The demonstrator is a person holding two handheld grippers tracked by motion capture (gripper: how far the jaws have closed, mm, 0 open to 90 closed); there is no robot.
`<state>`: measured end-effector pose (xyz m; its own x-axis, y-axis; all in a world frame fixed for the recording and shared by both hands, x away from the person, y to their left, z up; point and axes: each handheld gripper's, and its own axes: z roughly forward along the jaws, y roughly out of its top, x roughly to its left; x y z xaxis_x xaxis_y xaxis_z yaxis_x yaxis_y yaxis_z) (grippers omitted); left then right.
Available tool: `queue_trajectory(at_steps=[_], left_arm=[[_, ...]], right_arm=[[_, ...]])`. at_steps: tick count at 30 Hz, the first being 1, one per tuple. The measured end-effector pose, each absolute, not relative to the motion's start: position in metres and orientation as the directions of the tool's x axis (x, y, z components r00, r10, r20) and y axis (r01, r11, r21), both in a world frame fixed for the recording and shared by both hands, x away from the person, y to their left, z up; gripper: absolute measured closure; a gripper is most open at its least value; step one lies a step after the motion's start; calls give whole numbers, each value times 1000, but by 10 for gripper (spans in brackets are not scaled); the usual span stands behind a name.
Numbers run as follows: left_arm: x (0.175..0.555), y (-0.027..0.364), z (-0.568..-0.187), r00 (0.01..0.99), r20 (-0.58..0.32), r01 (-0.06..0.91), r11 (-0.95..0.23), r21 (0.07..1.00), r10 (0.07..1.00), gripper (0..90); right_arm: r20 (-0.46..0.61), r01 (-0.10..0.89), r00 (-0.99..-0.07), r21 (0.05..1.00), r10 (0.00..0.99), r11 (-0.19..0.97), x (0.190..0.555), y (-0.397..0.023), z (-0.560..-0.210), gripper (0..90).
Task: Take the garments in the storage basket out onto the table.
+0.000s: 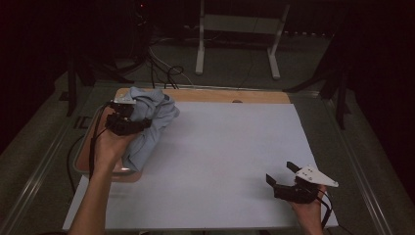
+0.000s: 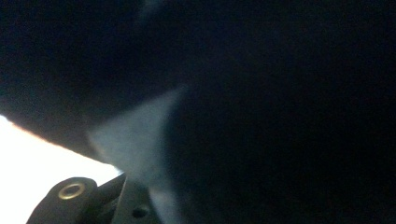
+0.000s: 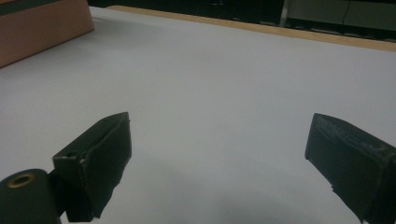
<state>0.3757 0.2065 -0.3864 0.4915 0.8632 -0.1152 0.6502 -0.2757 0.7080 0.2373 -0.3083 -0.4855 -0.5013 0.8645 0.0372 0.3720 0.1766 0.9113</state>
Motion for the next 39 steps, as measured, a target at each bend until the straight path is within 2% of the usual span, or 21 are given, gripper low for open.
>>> queue_trajectory(at_steps=[29, 39], left_arm=[[380, 163, -397, 560, -114, 632, -334, 700, 821, 662], [383, 149, -401, 564, -140, 638, -322, 700, 814, 662]], right_arm=[[32, 370, -501, 911, 865, 181, 237, -310, -485, 71], [31, 370, -502, 911, 864, 182, 237, -310, -485, 71]])
